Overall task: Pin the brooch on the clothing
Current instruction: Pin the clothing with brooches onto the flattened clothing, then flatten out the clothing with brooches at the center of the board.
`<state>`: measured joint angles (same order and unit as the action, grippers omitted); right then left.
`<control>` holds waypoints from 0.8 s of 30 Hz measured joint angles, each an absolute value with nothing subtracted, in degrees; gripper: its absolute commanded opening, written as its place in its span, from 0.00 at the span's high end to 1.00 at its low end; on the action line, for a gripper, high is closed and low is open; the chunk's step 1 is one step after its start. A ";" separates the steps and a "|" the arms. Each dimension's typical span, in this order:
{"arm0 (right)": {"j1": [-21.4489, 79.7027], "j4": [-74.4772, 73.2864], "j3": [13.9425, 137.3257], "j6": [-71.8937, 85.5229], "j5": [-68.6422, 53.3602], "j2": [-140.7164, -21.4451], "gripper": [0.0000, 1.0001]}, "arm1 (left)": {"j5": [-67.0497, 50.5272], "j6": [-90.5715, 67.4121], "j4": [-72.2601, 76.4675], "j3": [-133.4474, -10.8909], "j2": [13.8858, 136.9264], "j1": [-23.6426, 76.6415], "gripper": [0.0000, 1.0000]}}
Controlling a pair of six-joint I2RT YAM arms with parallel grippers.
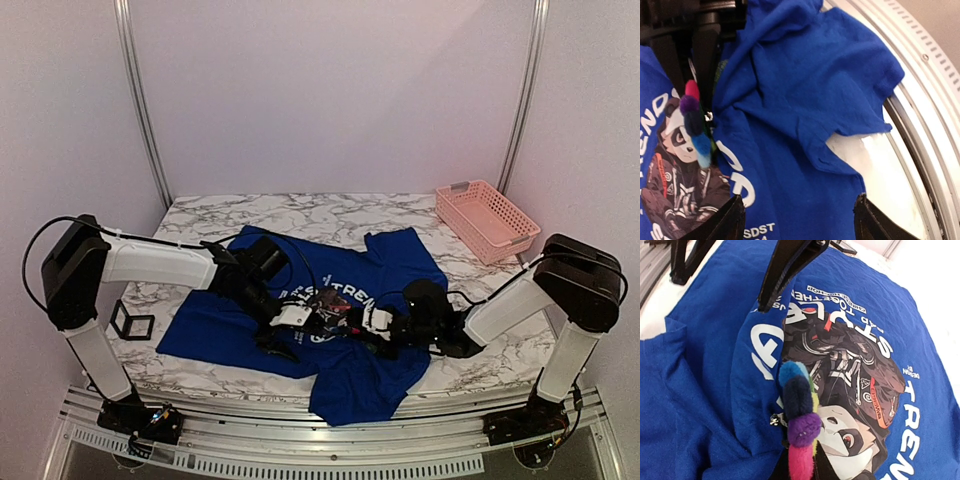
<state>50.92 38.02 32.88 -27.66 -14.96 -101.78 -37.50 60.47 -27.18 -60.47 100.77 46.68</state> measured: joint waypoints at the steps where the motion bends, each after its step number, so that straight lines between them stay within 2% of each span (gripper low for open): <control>1: 51.59 38.04 33.15 -29.56 -13.21 -101.91 0.79 | -36.45 61.34 -28.97 -60.23 100.25 46.44 0.26; 5: 53.34 36.71 34.61 -35.31 -7.62 -102.06 0.57 | -33.12 63.55 -33.74 -60.01 98.24 46.24 0.26; 10: 54.46 32.01 35.51 -38.44 -3.18 -99.61 0.51 | -29.34 65.23 -35.55 -59.11 94.67 46.22 0.26; 14: 56.07 25.39 35.86 -39.72 0.16 -96.23 0.38 | -26.55 66.04 -35.18 -56.47 91.66 46.11 0.26; 24: 62.98 3.64 39.16 -37.17 4.10 -86.08 0.32 | -21.17 65.36 -35.27 -55.51 87.59 43.46 0.29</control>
